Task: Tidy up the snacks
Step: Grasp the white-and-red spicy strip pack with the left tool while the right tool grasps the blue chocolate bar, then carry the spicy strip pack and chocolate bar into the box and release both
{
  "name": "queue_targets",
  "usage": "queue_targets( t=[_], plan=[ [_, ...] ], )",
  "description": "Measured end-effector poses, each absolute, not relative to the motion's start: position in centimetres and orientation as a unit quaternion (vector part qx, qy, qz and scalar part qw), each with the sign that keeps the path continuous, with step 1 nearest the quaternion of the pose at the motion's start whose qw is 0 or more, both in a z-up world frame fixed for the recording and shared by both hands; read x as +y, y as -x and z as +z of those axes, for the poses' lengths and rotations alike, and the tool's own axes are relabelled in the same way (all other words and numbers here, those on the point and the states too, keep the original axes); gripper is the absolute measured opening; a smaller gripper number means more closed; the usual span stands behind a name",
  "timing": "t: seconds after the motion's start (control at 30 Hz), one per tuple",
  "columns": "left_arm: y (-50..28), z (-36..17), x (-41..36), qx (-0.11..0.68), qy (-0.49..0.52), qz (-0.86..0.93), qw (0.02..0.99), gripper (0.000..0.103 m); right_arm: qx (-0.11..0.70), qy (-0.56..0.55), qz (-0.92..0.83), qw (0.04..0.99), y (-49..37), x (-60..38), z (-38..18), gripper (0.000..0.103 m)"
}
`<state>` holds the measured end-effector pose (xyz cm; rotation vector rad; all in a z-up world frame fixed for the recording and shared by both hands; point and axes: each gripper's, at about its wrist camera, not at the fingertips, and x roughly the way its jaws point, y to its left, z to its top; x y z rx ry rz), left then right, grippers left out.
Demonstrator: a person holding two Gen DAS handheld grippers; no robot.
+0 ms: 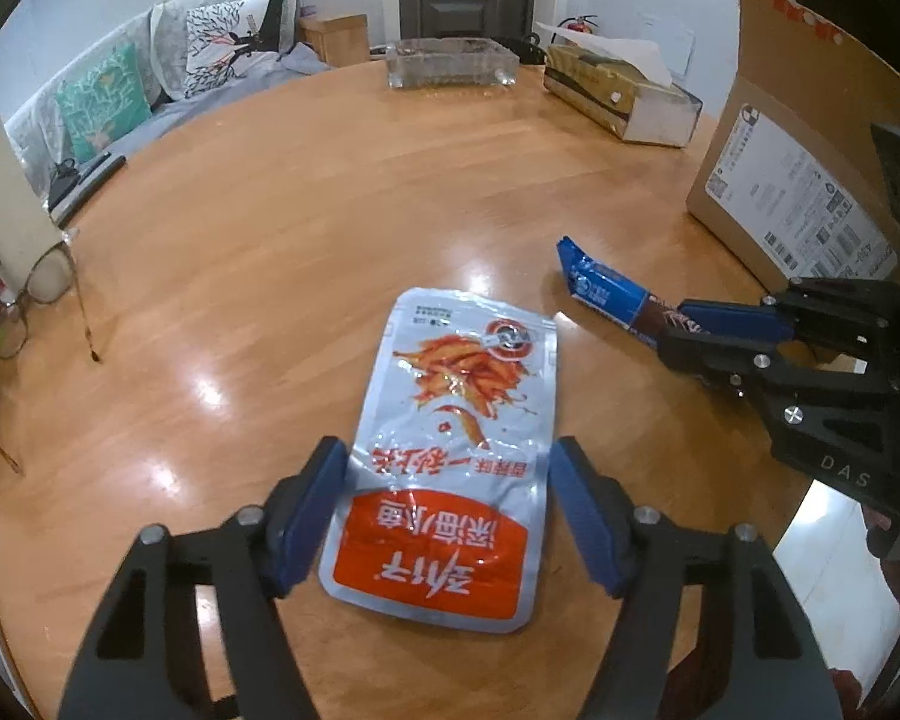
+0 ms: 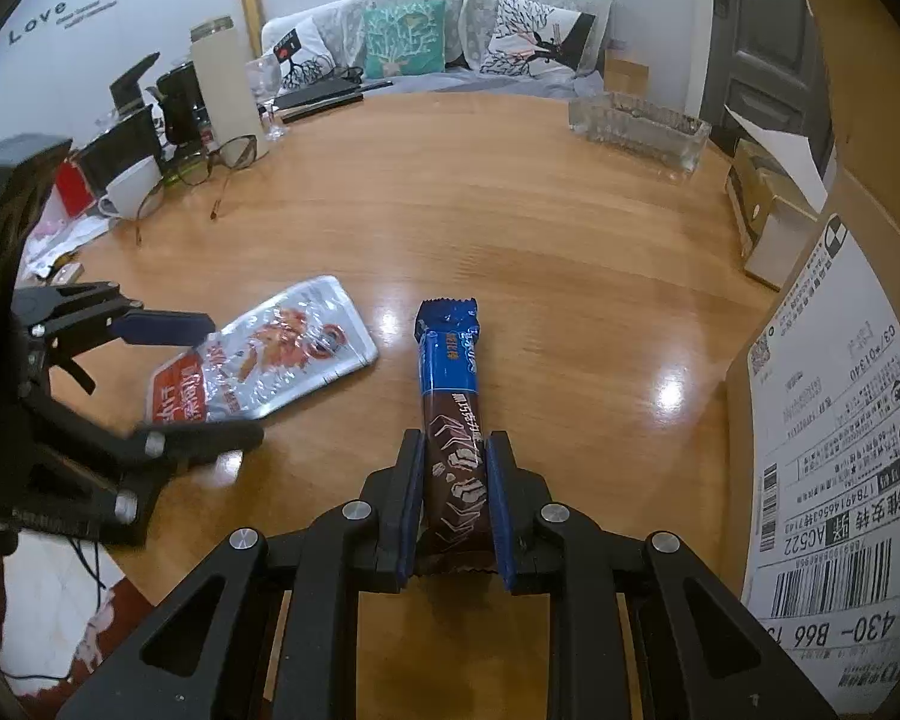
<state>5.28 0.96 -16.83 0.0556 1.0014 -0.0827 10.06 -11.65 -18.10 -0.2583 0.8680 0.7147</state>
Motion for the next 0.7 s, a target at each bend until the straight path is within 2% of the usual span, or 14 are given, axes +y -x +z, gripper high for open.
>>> queue_targets(
  t=[0.37,0.7],
  plan=[
    [-4.8,-14.9,2.4,0.456,-0.013,-0.02,0.89,0.066,0.396,0.108,0.343,0.845,-9.6,-11.8,-17.0,0.015],
    [-3.4,-7.3,3.9,0.381,-0.016,0.009,0.924,0.066,0.335,0.122,0.37,0.858,-7.2,-10.8,-11.3,0.015]
  ],
)
